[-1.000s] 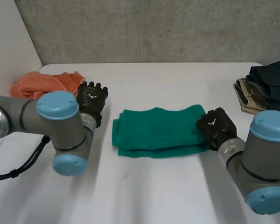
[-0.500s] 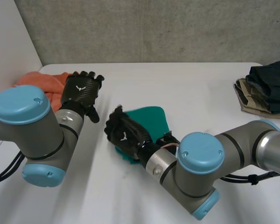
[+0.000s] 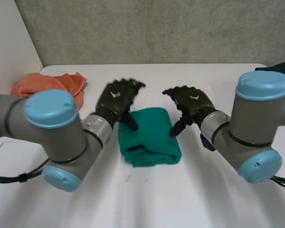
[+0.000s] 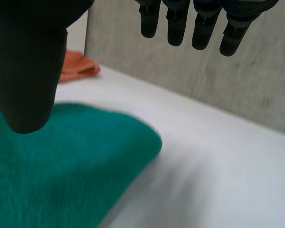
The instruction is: Fold the laundry.
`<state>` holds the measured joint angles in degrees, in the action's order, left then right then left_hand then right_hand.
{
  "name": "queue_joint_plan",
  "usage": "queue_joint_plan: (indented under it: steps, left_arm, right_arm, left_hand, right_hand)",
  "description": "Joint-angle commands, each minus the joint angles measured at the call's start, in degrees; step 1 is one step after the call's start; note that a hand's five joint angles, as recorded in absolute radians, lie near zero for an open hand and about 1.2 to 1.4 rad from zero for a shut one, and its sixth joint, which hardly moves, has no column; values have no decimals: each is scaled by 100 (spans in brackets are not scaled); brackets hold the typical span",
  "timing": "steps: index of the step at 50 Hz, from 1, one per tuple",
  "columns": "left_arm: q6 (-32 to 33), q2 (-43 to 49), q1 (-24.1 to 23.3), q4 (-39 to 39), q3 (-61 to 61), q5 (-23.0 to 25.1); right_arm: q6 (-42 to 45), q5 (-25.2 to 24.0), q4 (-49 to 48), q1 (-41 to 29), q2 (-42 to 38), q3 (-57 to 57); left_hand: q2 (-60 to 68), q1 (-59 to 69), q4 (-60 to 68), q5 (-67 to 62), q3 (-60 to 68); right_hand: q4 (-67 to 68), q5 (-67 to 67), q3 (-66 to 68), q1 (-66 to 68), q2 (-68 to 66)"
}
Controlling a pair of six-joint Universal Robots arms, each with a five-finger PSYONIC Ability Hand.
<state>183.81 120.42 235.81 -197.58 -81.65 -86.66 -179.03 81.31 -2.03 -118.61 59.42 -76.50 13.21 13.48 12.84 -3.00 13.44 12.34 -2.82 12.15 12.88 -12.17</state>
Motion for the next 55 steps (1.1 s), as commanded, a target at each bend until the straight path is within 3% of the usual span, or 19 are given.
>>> queue_joint_plan:
  steps: [1, 5, 10, 19, 23, 29, 32, 36, 43, 55]
  left_arm:
    - [128, 981, -71, 1149, 675, -473]
    - [321, 1272, -27, 1800, 922, -834]
    - [629, 1291, -44, 2048, 888, -897]
    - [673, 588, -26, 1935, 1080, -826]
    - [682, 307, -26, 1732, 1291, -493]
    - [656, 95, 79, 1750, 1774, 728]
    - [638, 95, 97, 1907, 1915, 1473]
    - [629, 95, 132, 2127, 2021, 2081]
    - [629, 166, 88, 2145, 1986, 2109]
    - [629, 201, 88, 2128, 2021, 2092]
  right_arm:
    - [140, -318, 554, 5, -975, 723]
    - [368, -327, 809, 5, -1292, 926]
    - [1035, -178, 898, -21, -1275, 970]
    - [2152, 525, 143, -100, -274, 259]
    - [2451, 508, -419, -311, 43, -417]
    - [2487, 438, -929, -978, 237, -1340]
    - [2443, 420, -1105, -1067, 219, -1587]
    - [2478, 411, -1685, -1111, -26, -1772]
    - [2645, 420, -2538, -1103, -703, -1553]
    - [3093, 394, -2644, -1067, -1117, -1052]
  left_hand:
    - [54, 27, 91, -74, 31]
    - [137, 110, 174, -158, 114]
    - [138, 111, 175, -159, 115]
    - [-81, -107, -44, 60, -104]
    - [-148, -175, -111, 128, -171]
    - [-48, -74, -10, 27, -70]
    - [37, 10, 74, -57, 14]
    - [37, 10, 74, -58, 14]
    - [3, -23, 40, -24, -20]
    - [20, -7, 57, -41, -3]
  right_hand:
    - [-234, 282, -215, -288, 217]
    - [-234, 282, -215, -288, 217]
    - [-8, 56, 11, -63, -9]
    - [347, -298, 365, 292, -364]
    - [246, -197, 264, 191, -263]
    - [195, -147, 214, 141, -212]
    - [195, -147, 214, 141, -212]
    - [262, -214, 281, 208, -279]
    - [397, -348, 415, 342, -413]
    - [1692, -1643, 1710, 1637, -1709]
